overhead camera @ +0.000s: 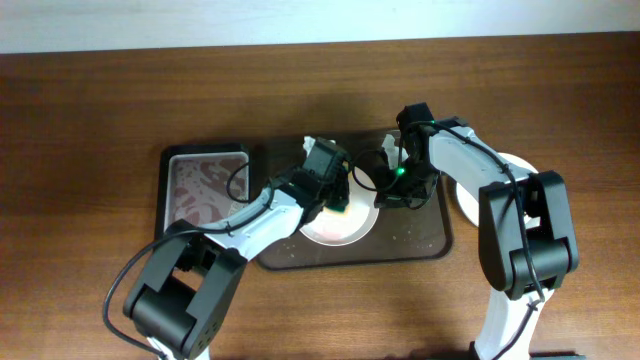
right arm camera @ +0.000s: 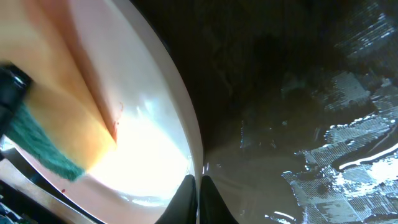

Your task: Clean dirty plates on tray and stack at the side

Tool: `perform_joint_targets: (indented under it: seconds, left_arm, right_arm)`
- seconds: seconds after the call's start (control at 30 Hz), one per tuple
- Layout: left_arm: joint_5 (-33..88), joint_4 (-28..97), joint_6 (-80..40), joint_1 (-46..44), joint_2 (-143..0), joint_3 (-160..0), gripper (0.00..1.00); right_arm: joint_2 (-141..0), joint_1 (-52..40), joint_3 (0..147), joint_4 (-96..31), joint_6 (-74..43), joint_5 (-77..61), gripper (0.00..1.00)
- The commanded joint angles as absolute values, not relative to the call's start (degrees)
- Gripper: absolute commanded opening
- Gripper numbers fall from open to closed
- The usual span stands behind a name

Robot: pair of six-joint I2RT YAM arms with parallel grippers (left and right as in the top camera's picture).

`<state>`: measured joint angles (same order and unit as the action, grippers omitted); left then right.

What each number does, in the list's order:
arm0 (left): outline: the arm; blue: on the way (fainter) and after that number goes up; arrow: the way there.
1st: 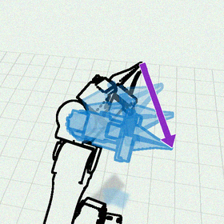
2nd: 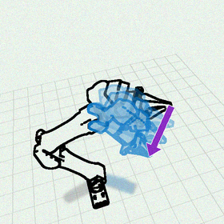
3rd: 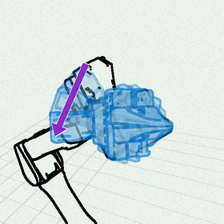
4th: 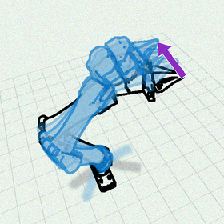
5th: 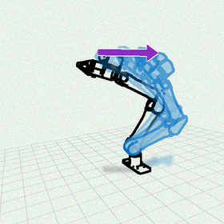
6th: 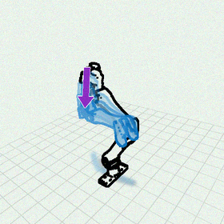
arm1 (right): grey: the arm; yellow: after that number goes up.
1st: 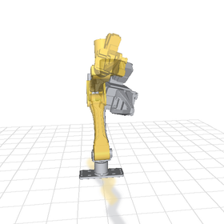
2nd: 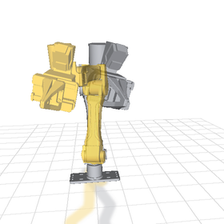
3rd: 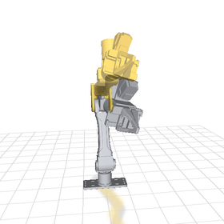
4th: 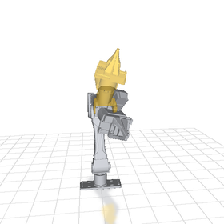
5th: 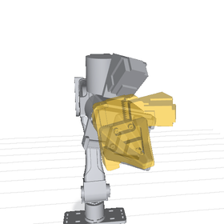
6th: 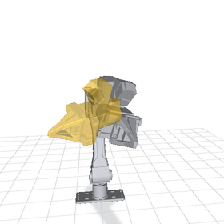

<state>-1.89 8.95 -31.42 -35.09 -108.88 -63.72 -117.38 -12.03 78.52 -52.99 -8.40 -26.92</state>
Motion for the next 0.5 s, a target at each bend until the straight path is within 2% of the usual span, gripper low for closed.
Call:
perform_joint_targets:
  seconds: [0.0,0.1,0.37,0.47]
  left_arm:
    - [-8.0,5.5,-33.5,-34.7,-109.7,-64.0,0.00]
    - [-7.2,5.8,-33.5,-34.7,-109.7,-64.0,0.00]
    - [17.1,19.3,-34.6,-34.9,-109.7,-64.0,0.00]
    - [19.0,23.7,-36.7,-34.6,-109.7,-64.0,0.00]
  right_arm:
    - [-118.0,-12.4,78.0,-53.4,-7.9,-27.9,0.04]
    - [-118.0,-12.4,78.0,-53.4,-7.9,-27.8,0.04]
    - [-118.0,-12.4,78.0,-53.4,-7.9,-27.8,0.04]
    - [-118.0,-12.4,78.0,-53.4,-7.9,-27.8,0.04]
